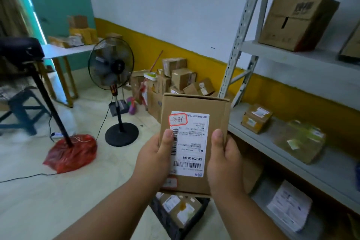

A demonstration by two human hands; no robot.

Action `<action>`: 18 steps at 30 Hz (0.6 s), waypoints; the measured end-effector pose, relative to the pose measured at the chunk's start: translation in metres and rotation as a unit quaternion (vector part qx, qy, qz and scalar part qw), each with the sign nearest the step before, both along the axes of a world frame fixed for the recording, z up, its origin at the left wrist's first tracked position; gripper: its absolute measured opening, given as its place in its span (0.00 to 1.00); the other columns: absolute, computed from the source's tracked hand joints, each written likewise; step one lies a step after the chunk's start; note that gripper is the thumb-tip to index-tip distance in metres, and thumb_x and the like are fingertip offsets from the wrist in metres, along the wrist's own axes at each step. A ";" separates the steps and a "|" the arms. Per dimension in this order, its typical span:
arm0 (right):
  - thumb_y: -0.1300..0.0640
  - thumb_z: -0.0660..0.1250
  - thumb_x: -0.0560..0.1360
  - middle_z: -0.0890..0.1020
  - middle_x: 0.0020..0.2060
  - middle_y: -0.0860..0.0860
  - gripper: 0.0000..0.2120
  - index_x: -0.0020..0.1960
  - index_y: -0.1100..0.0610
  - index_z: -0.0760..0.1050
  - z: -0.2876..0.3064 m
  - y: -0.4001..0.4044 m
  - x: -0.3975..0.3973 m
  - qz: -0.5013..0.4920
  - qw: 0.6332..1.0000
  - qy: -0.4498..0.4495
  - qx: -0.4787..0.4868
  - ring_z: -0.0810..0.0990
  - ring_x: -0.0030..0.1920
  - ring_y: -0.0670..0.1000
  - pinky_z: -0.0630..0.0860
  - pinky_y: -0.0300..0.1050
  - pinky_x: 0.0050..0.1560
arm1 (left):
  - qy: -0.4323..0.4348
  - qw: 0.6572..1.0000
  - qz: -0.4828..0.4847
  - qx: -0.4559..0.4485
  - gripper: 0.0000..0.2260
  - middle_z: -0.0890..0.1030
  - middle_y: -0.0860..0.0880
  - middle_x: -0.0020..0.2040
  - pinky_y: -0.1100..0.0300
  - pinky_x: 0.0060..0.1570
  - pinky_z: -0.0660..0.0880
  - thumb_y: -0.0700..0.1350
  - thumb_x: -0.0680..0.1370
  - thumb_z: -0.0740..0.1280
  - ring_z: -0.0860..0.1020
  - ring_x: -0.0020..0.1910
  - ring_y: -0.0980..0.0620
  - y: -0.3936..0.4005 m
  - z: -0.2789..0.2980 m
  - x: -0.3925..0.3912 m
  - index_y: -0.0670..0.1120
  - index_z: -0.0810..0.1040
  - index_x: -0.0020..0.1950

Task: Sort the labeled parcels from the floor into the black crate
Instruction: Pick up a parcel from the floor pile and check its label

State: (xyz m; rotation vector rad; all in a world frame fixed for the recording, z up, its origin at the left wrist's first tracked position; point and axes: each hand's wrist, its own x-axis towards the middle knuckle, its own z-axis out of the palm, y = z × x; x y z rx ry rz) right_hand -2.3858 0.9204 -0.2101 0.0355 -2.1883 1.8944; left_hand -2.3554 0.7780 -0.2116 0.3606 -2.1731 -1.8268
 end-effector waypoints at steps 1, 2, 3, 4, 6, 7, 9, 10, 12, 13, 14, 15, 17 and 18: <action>0.27 0.53 0.68 0.85 0.39 0.38 0.26 0.46 0.47 0.74 -0.003 -0.006 -0.013 0.005 1.000 -0.001 0.000 0.84 0.35 0.41 0.76 0.33 0.27 | -0.001 1.000 0.006 0.001 0.28 0.86 0.54 0.41 0.45 0.46 0.82 0.73 0.71 0.52 0.85 0.39 0.54 -0.006 -0.002 -0.011 0.56 0.79 0.50; 0.27 0.53 0.69 0.85 0.39 0.39 0.25 0.46 0.47 0.74 -0.006 -0.013 -0.028 0.011 1.000 -0.006 -0.001 0.84 0.35 0.41 0.78 0.35 0.28 | -0.005 1.000 0.014 0.001 0.28 0.86 0.54 0.41 0.45 0.46 0.82 0.73 0.71 0.52 0.85 0.39 0.54 -0.012 -0.004 -0.023 0.55 0.79 0.50; 0.27 0.53 0.69 0.85 0.39 0.40 0.24 0.45 0.46 0.74 -0.009 -0.020 -0.041 0.019 1.000 -0.016 -0.003 0.85 0.36 0.42 0.79 0.38 0.30 | -0.008 1.000 0.022 0.001 0.28 0.86 0.55 0.41 0.46 0.45 0.82 0.74 0.70 0.52 0.85 0.38 0.55 -0.018 -0.005 -0.034 0.55 0.79 0.49; 0.27 0.53 0.69 0.85 0.39 0.42 0.23 0.44 0.44 0.73 -0.011 -0.027 -0.055 0.029 0.999 -0.024 -0.003 0.85 0.36 0.43 0.81 0.42 0.32 | -0.010 0.999 0.031 0.000 0.28 0.86 0.56 0.40 0.47 0.44 0.82 0.75 0.69 0.52 0.85 0.37 0.56 -0.025 -0.005 -0.045 0.56 0.79 0.48; 0.25 0.52 0.69 0.85 0.40 0.41 0.21 0.43 0.40 0.73 -0.012 -0.044 -0.085 0.048 0.998 -0.032 0.009 0.85 0.36 0.43 0.83 0.46 0.34 | -0.012 0.999 0.047 -0.013 0.30 0.86 0.56 0.40 0.48 0.43 0.82 0.78 0.66 0.51 0.85 0.37 0.57 -0.040 -0.002 -0.068 0.58 0.79 0.46; 0.24 0.52 0.68 0.85 0.40 0.40 0.21 0.43 0.38 0.73 -0.010 -0.053 -0.099 0.053 0.998 -0.031 0.012 0.85 0.37 0.42 0.83 0.46 0.35 | -0.010 0.998 0.055 -0.021 0.31 0.86 0.57 0.40 0.48 0.43 0.82 0.79 0.66 0.50 0.85 0.37 0.57 -0.047 -0.001 -0.079 0.58 0.79 0.46; 0.24 0.51 0.69 0.84 0.40 0.38 0.24 0.45 0.40 0.73 -0.011 -0.069 -0.123 0.063 0.998 -0.023 0.006 0.84 0.37 0.41 0.81 0.43 0.33 | -0.002 0.997 0.073 -0.032 0.30 0.86 0.57 0.41 0.46 0.46 0.81 0.78 0.68 0.50 0.84 0.39 0.57 -0.063 -0.004 -0.100 0.57 0.79 0.46; 0.24 0.51 0.69 0.85 0.40 0.38 0.25 0.45 0.42 0.73 -0.013 -0.078 -0.133 0.070 0.997 -0.025 0.000 0.84 0.37 0.40 0.80 0.40 0.32 | -0.005 0.996 0.081 -0.036 0.29 0.86 0.58 0.41 0.46 0.46 0.81 0.76 0.70 0.50 0.84 0.39 0.58 -0.072 -0.007 -0.109 0.57 0.79 0.47; 0.22 0.52 0.69 0.85 0.40 0.39 0.26 0.45 0.41 0.74 -0.018 -0.097 -0.149 0.086 0.996 -0.031 -0.007 0.84 0.37 0.40 0.79 0.36 0.30 | -0.011 0.995 0.091 -0.048 0.27 0.85 0.59 0.41 0.49 0.45 0.81 0.75 0.73 0.50 0.84 0.39 0.59 -0.091 -0.013 -0.124 0.58 0.78 0.47; 0.20 0.52 0.68 0.85 0.40 0.39 0.26 0.44 0.39 0.74 -0.021 -0.107 -0.156 0.091 0.995 -0.029 -0.005 0.85 0.37 0.40 0.78 0.35 0.30 | -0.008 0.994 0.092 -0.057 0.26 0.85 0.60 0.41 0.53 0.43 0.81 0.75 0.72 0.49 0.83 0.38 0.60 -0.101 -0.017 -0.130 0.60 0.78 0.47; 0.19 0.52 0.67 0.85 0.40 0.39 0.26 0.44 0.38 0.74 -0.025 -0.119 -0.163 0.089 0.996 -0.024 -0.006 0.85 0.37 0.40 0.78 0.34 0.30 | -0.003 0.994 0.090 -0.068 0.24 0.84 0.62 0.41 0.60 0.39 0.79 0.76 0.72 0.49 0.83 0.38 0.62 -0.112 -0.020 -0.136 0.63 0.77 0.46; 0.20 0.53 0.68 0.85 0.40 0.38 0.24 0.43 0.37 0.74 -0.030 -0.130 -0.170 0.079 0.997 -0.018 -0.012 0.84 0.38 0.39 0.77 0.32 0.30 | 0.003 0.994 0.084 -0.075 0.23 0.83 0.63 0.41 0.66 0.35 0.77 0.75 0.72 0.49 0.82 0.38 0.64 -0.124 -0.024 -0.144 0.64 0.76 0.46; 0.25 0.54 0.70 0.85 0.41 0.38 0.20 0.43 0.38 0.74 -0.039 -0.153 -0.186 0.048 0.998 -0.014 -0.024 0.84 0.39 0.39 0.76 0.31 0.31 | 0.012 0.995 0.066 -0.071 0.23 0.84 0.61 0.42 0.64 0.36 0.77 0.74 0.73 0.49 0.82 0.39 0.62 -0.147 -0.033 -0.164 0.61 0.77 0.46; 0.25 0.54 0.70 0.85 0.41 0.38 0.22 0.44 0.41 0.74 -0.043 -0.163 -0.196 0.032 0.999 -0.021 -0.026 0.84 0.39 0.39 0.77 0.32 0.32 | 0.008 0.996 0.054 -0.064 0.24 0.84 0.59 0.42 0.59 0.38 0.79 0.74 0.73 0.49 0.83 0.40 0.61 -0.159 -0.037 -0.176 0.60 0.77 0.46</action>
